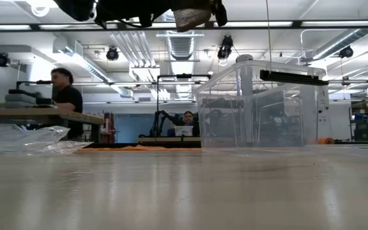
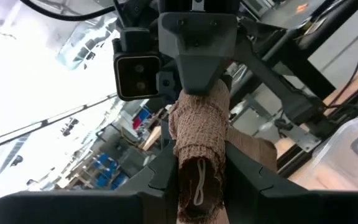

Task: Roll bandage
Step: Roll the brown bandage

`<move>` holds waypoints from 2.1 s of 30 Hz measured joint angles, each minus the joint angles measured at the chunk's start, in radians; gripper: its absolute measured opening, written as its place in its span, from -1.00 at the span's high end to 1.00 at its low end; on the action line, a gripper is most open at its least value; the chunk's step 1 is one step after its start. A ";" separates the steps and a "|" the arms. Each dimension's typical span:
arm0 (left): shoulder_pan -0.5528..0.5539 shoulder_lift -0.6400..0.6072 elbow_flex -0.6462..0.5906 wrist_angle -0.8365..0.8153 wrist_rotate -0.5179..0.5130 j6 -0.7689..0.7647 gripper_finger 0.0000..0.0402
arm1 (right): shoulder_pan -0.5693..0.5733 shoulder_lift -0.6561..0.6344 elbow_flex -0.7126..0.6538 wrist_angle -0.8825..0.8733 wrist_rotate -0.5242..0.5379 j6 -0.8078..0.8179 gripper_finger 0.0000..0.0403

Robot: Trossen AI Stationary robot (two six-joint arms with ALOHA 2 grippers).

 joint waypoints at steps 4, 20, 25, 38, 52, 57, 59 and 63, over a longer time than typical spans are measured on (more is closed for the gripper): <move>0.000 0.004 -0.001 0.016 -0.019 0.001 0.59 | 0.000 0.000 0.000 0.001 0.006 -0.002 -0.14; 0.000 0.006 0.021 0.007 -0.038 -0.283 0.41 | 0.000 -0.001 0.004 0.002 0.001 -0.207 0.15; 0.002 0.006 0.074 -0.157 -0.037 -0.475 0.11 | 0.002 -0.002 0.004 -0.012 0.018 -0.403 0.24; 0.004 0.076 0.229 -0.491 0.103 -0.765 -0.41 | 0.004 0.000 0.000 -0.088 0.014 -0.824 0.29; 0.009 0.128 0.235 -0.461 0.122 -0.700 0.07 | 0.012 0.001 0.000 -0.122 0.030 -0.838 0.30; 0.009 0.127 0.235 -0.462 0.143 -0.629 0.40 | 0.013 0.001 0.000 -0.120 0.026 -0.763 0.21; 0.009 0.127 0.235 -0.462 0.139 -0.591 0.51 | 0.013 0.001 0.000 -0.117 0.021 -0.690 0.17; 0.009 0.125 0.235 -0.461 0.097 -0.483 0.60 | -0.001 -0.006 0.000 -0.109 0.017 -0.451 0.07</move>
